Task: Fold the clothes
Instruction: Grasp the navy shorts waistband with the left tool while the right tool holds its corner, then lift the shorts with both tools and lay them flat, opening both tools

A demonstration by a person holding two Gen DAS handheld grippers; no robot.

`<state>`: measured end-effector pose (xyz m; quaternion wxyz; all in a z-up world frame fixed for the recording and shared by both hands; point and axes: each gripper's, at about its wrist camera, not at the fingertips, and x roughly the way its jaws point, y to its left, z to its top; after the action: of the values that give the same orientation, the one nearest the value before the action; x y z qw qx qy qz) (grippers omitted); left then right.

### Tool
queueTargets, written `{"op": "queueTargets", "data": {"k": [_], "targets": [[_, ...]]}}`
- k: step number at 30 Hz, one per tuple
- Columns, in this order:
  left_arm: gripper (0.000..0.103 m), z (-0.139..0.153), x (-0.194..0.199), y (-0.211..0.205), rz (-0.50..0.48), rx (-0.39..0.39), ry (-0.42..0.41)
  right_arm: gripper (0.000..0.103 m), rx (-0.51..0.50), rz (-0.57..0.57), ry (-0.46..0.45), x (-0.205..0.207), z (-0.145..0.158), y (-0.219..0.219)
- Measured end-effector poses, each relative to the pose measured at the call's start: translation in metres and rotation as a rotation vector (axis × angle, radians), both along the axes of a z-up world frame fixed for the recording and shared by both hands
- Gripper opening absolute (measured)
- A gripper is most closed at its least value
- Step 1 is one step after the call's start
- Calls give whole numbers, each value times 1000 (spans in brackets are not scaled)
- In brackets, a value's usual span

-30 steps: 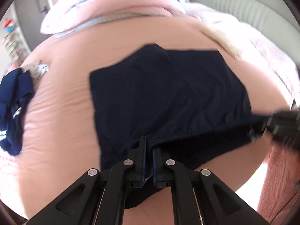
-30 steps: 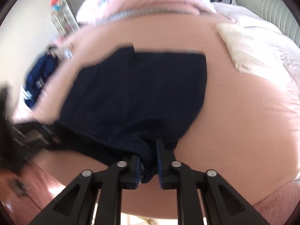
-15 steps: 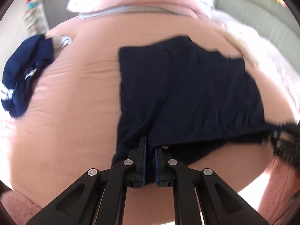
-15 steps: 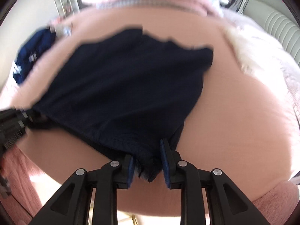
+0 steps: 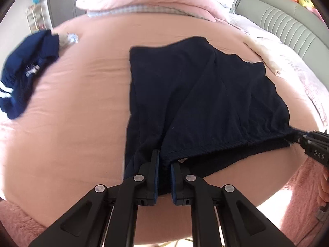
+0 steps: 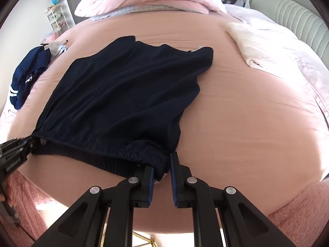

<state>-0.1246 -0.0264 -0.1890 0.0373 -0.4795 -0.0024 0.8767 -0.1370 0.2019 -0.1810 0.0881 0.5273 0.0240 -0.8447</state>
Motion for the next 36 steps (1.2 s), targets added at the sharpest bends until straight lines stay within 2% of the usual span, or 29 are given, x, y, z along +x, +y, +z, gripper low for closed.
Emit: {"op": "queueTargets", "data": {"k": [3, 5, 8, 11, 15, 18, 22, 25, 28, 29, 30, 31, 34, 36], "targets": [[6, -1, -5, -7, 25, -3, -11, 15, 70, 61, 3, -8, -8, -12], [7, -6, -11, -14, 21, 30, -59, 14, 95, 69, 12, -7, -5, -17], [9, -4, -7, -24, 22, 96, -61, 13, 28, 20, 1, -10, -4, -6], [10, -1, 1, -23, -16, 108, -68, 12, 9, -20, 15, -7, -1, 1], [12, 11, 11, -17, 29, 77, -13, 11, -13, -63, 36, -1, 8, 14], [12, 26, 21, -20, 67, 67, 67, 11, -21, -74, 60, 7, 17, 22], [12, 13, 15, -20, 45, 66, -8, 11, -37, -89, 29, 10, 15, 29], [12, 6, 13, -17, 53, 47, -25, 12, -42, -78, 6, 10, 14, 29], [4, 12, 12, -14, 78, 30, 14, 14, -6, -40, 4, 13, 13, 24], [4, 21, 10, -12, 91, 49, 33, 13, -6, -29, 3, 13, 16, 22], [4, 36, 12, -13, 95, 71, 64, 8, -10, -18, 1, 13, 19, 21], [4, 51, 13, -13, 100, 93, 95, 7, -22, -20, 25, 14, 32, 24], [4, 103, 19, -9, 79, 146, 197, 7, -60, -36, 114, 19, 79, 36], [4, 141, 28, -7, 41, 167, 268, 7, -102, -52, 193, 23, 125, 46]]}}
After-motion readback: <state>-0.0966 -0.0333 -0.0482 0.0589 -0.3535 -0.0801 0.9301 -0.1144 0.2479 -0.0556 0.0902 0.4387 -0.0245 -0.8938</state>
